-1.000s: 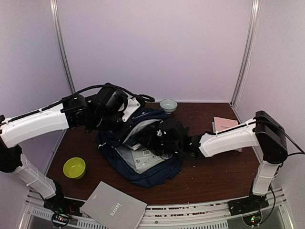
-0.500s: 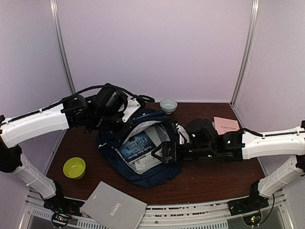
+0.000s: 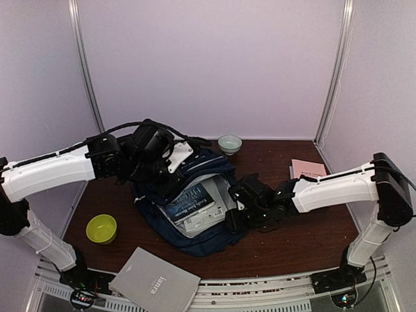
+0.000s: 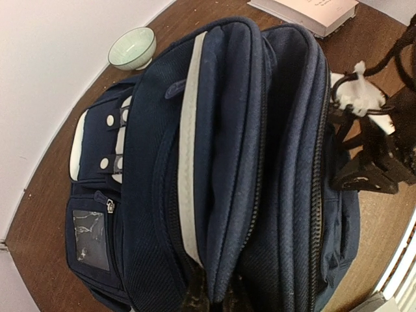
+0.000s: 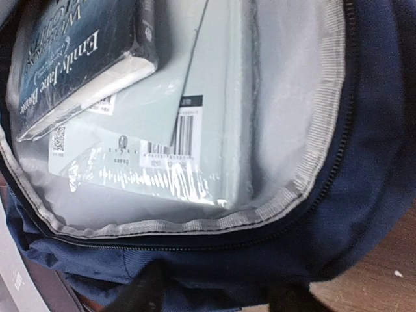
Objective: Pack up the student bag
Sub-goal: Adjust the student bag at the center of the board.
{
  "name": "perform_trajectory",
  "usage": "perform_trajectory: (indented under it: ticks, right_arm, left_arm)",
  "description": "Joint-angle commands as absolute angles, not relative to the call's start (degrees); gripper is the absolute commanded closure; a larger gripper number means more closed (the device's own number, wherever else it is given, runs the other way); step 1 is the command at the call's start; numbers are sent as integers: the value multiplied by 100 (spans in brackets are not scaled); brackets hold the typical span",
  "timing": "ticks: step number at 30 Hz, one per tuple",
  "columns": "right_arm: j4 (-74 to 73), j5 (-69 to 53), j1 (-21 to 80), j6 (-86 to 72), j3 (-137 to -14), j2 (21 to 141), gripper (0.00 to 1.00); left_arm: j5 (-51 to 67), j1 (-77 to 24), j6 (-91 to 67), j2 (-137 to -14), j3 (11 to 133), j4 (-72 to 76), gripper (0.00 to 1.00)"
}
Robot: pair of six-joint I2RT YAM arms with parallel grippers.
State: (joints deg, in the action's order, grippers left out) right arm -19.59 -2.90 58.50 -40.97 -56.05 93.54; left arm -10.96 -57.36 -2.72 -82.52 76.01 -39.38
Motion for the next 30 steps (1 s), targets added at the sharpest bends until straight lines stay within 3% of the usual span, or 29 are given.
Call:
perform_trajectory:
  ticks: [1, 5, 13, 14, 15, 17, 18, 20, 23, 26, 30]
  right_arm:
    - [-1544, -861, 5577, -4111, -5683, 9725, 71]
    - [-1231, -1067, 5175, -4150, -5242, 9470, 98]
    - [-1981, -1130, 4065, -3351, -5506, 8915, 100]
    - [-2076, -1155, 3948, -3222, -5621, 8912, 99]
    - [-2180, -1169, 3840, -3117, -5739, 8920, 93]
    - [-2455, -1127, 3634, -2946, -5968, 8923, 69]
    - [-2620, -1047, 3501, -2892, -6079, 8891, 58]
    - [-2892, -783, 3257, -2862, -6101, 8695, 50]
    - [-3013, -540, 2785, -2963, -5801, 8050, 43]
    - [-3231, -1, 2567, -3039, -5544, 7244, 43]
    - [-3593, 744, 3014, -3293, -5317, 6194, 46]
  left_arm:
    - [-337, -5841, -276, -7817, 7646, -2732, 100]
    - [319, -6125, -50, -7960, 7753, -2732, 100]
    - [1093, -6855, 275, -9141, 9362, -2668, 100]
    - [1150, -6855, 221, -9319, 9642, -2735, 100]
    - [1270, -6855, 205, -9528, 9916, -2847, 92]
    - [1463, -6855, 260, -9828, 10413, -3205, 56]
    - [1396, -6854, 263, -9887, 10525, -3352, 44]
    - [1074, -6840, 308, -9774, 10411, -3511, 30]
    - [554, -6659, 294, -9224, 9707, -3637, 23]
    - [311, -6333, 124, -8558, 8754, -3793, 21]
    - [-33, -5740, -881, -7523, 7141, -3615, 22]
